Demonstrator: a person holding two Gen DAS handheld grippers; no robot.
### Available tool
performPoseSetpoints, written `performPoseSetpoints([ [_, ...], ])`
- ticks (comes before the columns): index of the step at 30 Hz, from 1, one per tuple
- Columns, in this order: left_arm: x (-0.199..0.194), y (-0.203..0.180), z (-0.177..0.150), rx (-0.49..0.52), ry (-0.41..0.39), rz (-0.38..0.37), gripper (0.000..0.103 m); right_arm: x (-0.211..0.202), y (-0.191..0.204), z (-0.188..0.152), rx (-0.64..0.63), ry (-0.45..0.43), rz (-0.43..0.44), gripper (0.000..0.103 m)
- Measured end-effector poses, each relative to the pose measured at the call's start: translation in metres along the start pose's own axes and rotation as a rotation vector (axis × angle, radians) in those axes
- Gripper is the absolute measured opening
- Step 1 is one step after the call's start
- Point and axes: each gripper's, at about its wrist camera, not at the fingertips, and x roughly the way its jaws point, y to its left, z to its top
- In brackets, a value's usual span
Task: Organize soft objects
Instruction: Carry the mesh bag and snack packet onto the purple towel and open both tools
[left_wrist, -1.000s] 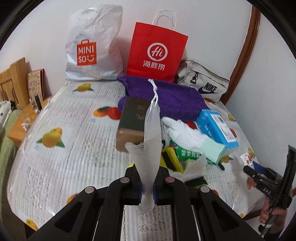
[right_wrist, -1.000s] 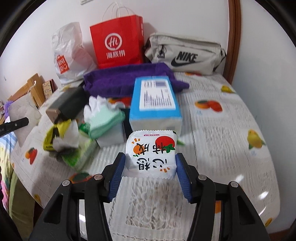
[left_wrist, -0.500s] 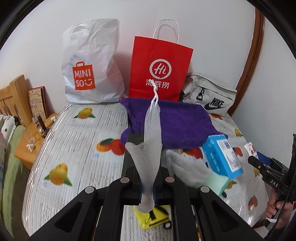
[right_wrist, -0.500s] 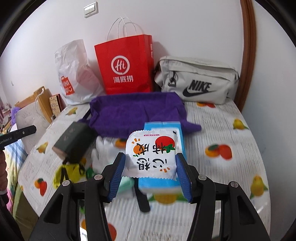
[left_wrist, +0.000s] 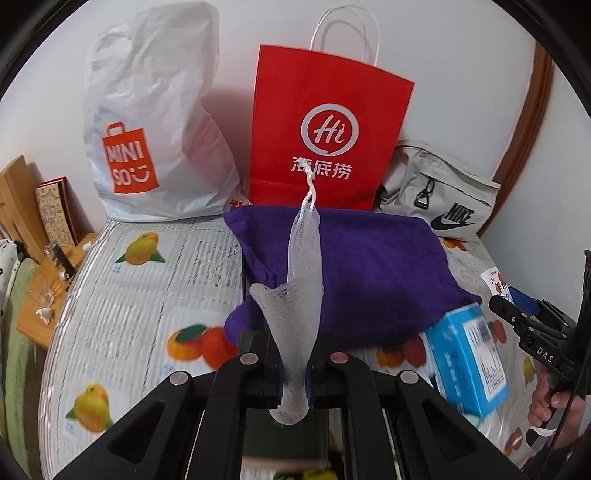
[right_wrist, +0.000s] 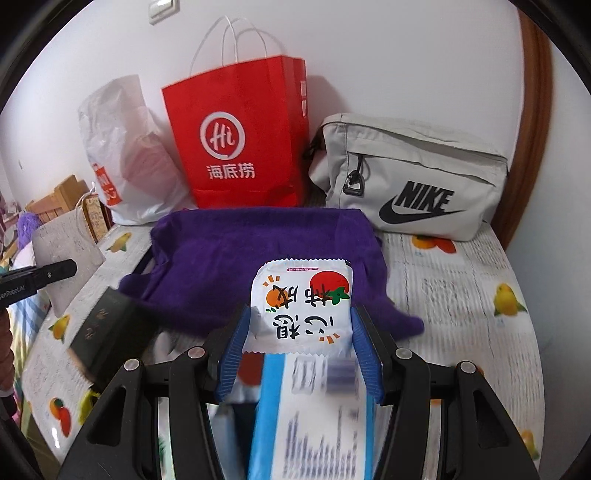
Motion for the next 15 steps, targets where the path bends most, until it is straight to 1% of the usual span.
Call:
performPoseSetpoints([
  [6, 0.044, -0.004, 0.023, -0.008, 0.039, -0.006, 0.008, 0.036, -0.009, 0.015, -0.016, 0.030, 0.009, 0.055],
  [11, 0.076, -0.008, 0.035, -0.012, 0.070, -0.013, 0.008, 0.060, -0.016, 0.027, -0.039, 0.058, 0.027, 0.055],
  [15, 0.103, -0.009, 0.044, -0.033, 0.106, -0.021, 0.008, 0.082, -0.018, 0.032, -0.072, 0.106, 0.026, 0.055],
])
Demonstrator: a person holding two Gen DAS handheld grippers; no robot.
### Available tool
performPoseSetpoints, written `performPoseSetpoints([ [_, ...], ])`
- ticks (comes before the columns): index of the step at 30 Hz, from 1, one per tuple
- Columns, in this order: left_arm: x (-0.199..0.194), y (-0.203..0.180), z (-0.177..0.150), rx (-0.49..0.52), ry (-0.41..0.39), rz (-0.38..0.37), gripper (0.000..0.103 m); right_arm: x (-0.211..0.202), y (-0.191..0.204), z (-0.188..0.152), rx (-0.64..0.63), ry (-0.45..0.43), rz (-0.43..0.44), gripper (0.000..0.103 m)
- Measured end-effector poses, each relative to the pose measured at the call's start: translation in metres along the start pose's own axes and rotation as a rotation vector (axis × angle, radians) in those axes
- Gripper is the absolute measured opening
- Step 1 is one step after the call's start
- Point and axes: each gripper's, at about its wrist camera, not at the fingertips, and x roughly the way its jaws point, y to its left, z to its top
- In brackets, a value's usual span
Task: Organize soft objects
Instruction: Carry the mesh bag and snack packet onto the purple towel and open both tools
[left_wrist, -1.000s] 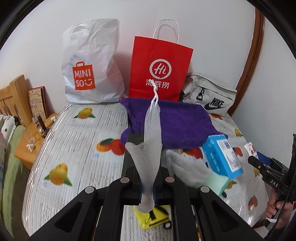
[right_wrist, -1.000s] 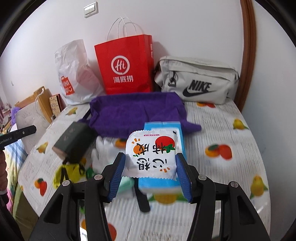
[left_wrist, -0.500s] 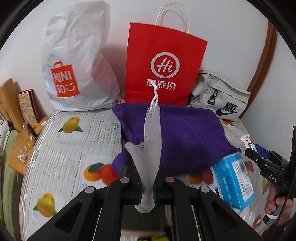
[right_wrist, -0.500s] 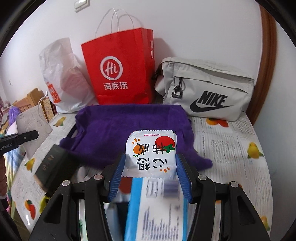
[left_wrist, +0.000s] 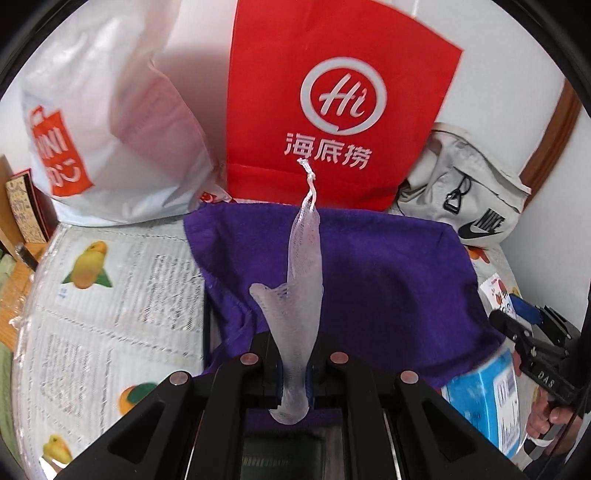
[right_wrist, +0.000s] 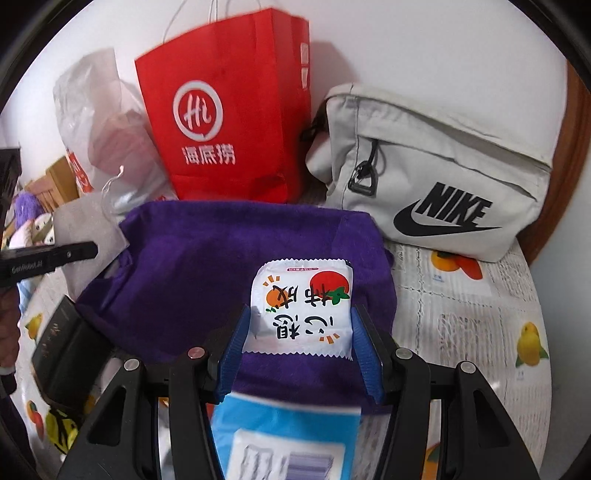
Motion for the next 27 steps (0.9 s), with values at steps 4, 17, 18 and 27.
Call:
performPoseSetpoints([
  [4, 0.021, -0.002, 0.011, -0.002, 0.029, -0.006, 0.008, 0.016, -0.001, 0.002, -0.026, 0.048, 0.022, 0.055],
  [17, 0.058, -0.001, 0.023, -0.021, 0.091, 0.014, 0.008, 0.046, -0.004, 0.004, -0.067, 0.145, 0.043, 0.055],
  [18, 0.060, -0.001, 0.023, -0.022, 0.095, 0.013, 0.008, 0.048, -0.004, 0.004, -0.069, 0.153, 0.042, 0.055],
  [27, 0.063, -0.004, 0.026, -0.009, 0.088, 0.033, 0.046, 0.049, 0.000, 0.005, -0.097, 0.152, 0.038, 0.077],
])
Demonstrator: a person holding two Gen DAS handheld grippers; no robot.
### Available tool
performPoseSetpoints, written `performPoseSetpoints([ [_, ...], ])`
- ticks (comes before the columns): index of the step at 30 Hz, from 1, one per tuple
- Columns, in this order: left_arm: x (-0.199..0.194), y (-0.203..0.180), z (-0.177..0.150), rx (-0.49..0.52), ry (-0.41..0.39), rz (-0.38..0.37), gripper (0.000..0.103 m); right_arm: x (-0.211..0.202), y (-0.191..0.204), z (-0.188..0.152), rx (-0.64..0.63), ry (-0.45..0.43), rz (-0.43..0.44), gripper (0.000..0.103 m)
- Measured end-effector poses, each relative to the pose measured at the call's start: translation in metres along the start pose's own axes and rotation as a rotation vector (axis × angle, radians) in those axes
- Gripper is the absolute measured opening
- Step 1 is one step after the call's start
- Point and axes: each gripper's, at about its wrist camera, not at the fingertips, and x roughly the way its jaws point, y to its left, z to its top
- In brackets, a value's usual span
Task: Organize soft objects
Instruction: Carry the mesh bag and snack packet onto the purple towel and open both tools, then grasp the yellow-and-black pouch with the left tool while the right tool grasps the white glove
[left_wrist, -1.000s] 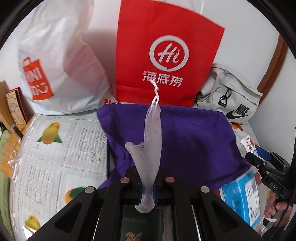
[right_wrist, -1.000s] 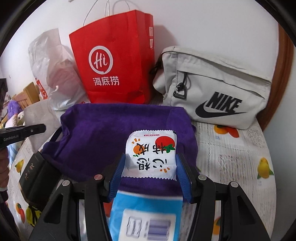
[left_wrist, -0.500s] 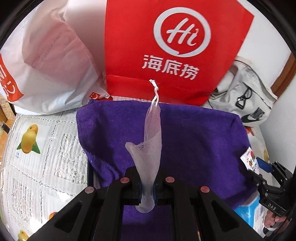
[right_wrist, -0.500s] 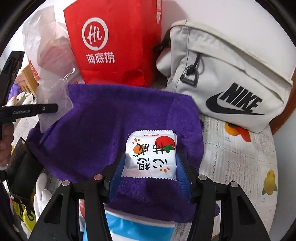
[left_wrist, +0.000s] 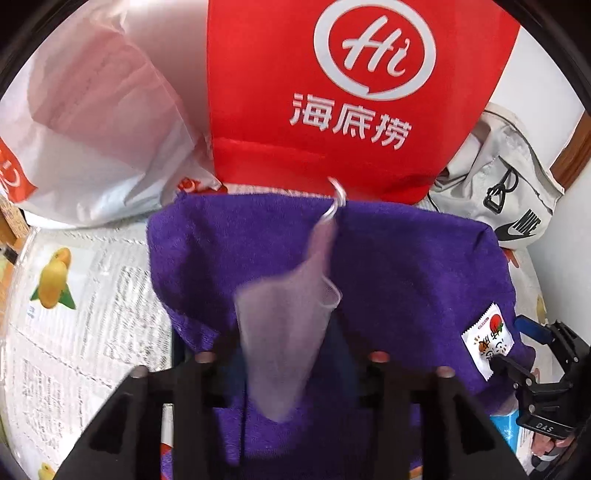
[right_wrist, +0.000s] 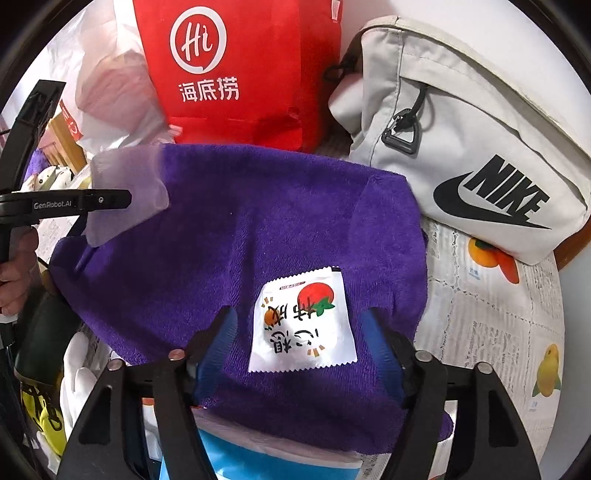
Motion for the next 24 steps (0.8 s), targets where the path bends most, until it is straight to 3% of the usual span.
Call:
performPoseSetpoints([
  [6, -0.011, 0.005, -0.004, -0.003, -0.008, 0.035, 0.060, -0.016, 0.000, -0.001, 0.009, -0.043, -0.037, 0.079],
  [14, -0.045, 0.014, -0.019, -0.005, -0.051, 0.109, 0.061, -0.053, 0.003, -0.013, 0.078, -0.121, -0.039, 0.079],
  [19, -0.082, 0.023, -0.042, 0.023, -0.085, 0.090, 0.061, -0.083, 0.026, -0.033, 0.097, -0.176, -0.038, 0.079],
  [24, -0.110, 0.032, -0.073, 0.004, -0.079, 0.050, 0.061, -0.109, 0.060, -0.066, 0.116, -0.194, 0.028, 0.079],
])
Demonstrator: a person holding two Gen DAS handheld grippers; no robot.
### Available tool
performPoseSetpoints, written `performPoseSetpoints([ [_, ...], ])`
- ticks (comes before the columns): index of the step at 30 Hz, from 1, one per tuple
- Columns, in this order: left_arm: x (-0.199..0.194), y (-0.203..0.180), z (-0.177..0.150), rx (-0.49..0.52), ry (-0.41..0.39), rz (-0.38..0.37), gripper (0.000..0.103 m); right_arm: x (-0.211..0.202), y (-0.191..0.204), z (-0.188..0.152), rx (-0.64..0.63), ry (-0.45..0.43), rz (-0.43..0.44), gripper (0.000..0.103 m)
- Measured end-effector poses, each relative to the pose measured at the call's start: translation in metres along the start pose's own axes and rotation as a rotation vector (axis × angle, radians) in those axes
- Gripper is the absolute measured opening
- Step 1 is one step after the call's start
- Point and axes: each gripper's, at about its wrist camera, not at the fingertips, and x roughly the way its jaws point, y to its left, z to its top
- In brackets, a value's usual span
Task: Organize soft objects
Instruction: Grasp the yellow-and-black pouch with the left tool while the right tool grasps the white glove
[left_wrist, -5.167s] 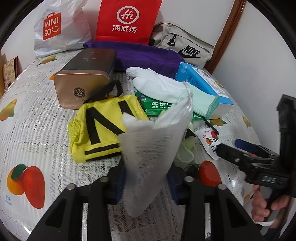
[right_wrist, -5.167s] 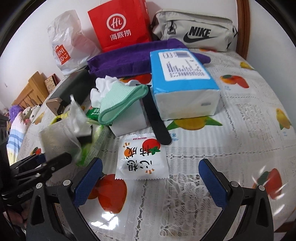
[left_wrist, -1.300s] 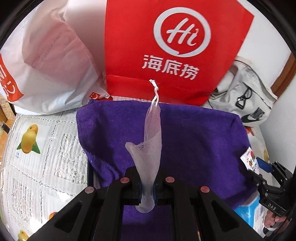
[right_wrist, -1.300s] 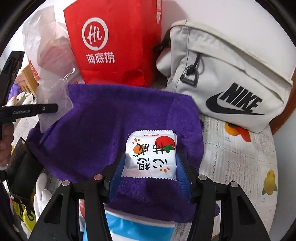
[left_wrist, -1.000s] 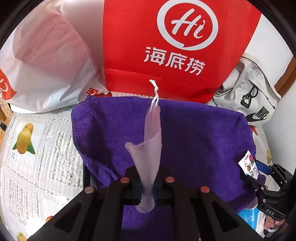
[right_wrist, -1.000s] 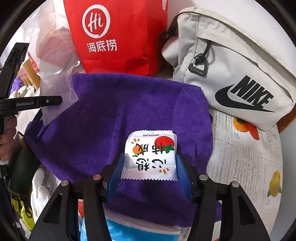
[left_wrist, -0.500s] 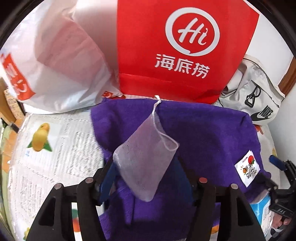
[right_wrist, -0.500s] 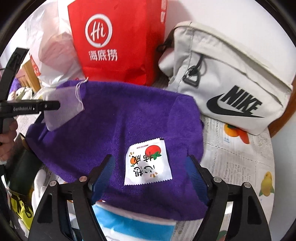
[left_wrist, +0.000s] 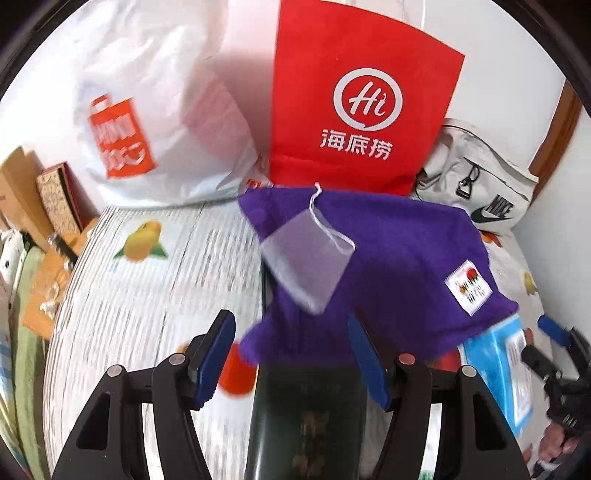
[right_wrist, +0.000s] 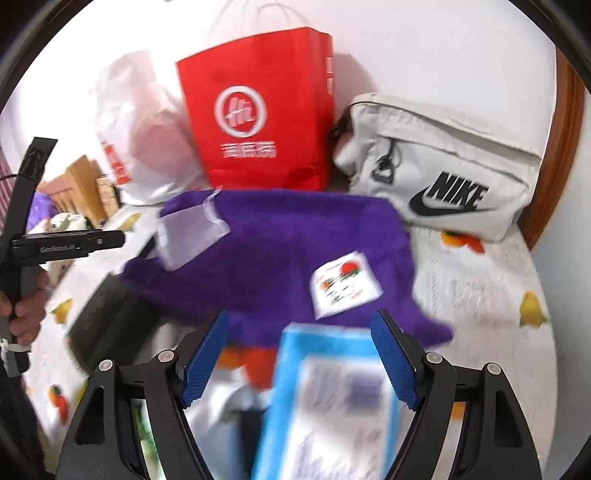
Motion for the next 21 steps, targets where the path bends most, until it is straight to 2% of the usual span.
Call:
performPoseSetpoints([
  [9, -0.043, 0.031, -0.061, -0.048, -0.004, -0.021, 0.061, -0.009, 0.072, -0.052, -0.128, 0.064, 0.053, 0.076],
  [14, -0.057, 0.052, -0.089, -0.053, -0.006, 0.000, 0.061, 0.008, 0.091, -0.065, -0.180, 0.100, 0.009, 0.076],
  [21, -0.060, 0.076, -0.117, -0.080, 0.010, -0.012, 0.061, 0.036, 0.113, -0.081, -0.264, 0.158, -0.078, 0.075],
])
